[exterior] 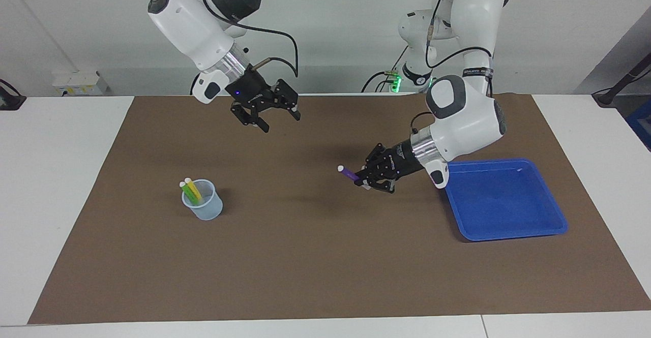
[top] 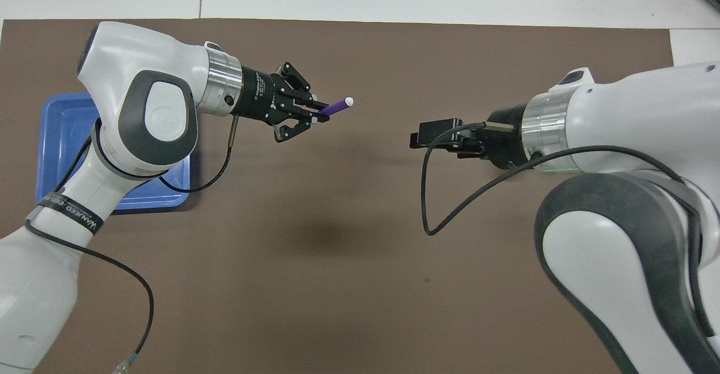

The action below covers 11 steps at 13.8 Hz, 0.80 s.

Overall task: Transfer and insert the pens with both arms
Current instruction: 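Lift the purple pen with the left gripper while the right gripper approaches, then grasp the purple pen with the right gripper, open the left gripper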

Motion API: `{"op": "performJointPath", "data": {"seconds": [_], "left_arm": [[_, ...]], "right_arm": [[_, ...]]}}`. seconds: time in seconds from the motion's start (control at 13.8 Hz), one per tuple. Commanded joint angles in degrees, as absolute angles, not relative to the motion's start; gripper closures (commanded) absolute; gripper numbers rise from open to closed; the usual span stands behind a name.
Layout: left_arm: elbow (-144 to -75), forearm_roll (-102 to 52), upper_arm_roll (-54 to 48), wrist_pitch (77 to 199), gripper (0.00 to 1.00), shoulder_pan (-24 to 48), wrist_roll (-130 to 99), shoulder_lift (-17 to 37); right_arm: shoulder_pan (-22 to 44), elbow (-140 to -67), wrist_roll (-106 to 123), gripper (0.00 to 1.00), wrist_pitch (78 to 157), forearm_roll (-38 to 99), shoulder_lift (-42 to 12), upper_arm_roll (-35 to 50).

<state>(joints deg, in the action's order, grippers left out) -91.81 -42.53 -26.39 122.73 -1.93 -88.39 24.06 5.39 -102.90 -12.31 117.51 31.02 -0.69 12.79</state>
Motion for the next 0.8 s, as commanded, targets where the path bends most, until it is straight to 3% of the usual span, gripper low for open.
{"op": "performJointPath", "data": {"seconds": [0.0,0.36,0.73], "left_arm": [[-94.57,-46.39,-25.93,128.74,1.00,1.31,-92.19,22.76],[-94.48,-47.11,-25.93,129.03,1.00,3.42,-92.20,22.76],[-94.74,-46.93,-25.84,129.11,1.00,5.62,-91.58,21.97]], "right_arm": [[7.12,-102.75,-12.40,0.00,120.22,32.43,-2.98,12.74],[8.17,-96.08,-6.78,0.00,121.64,30.59,-11.06,12.74],[8.09,-93.78,-5.36,0.02,120.94,26.72,-13.79,12.83]]}}
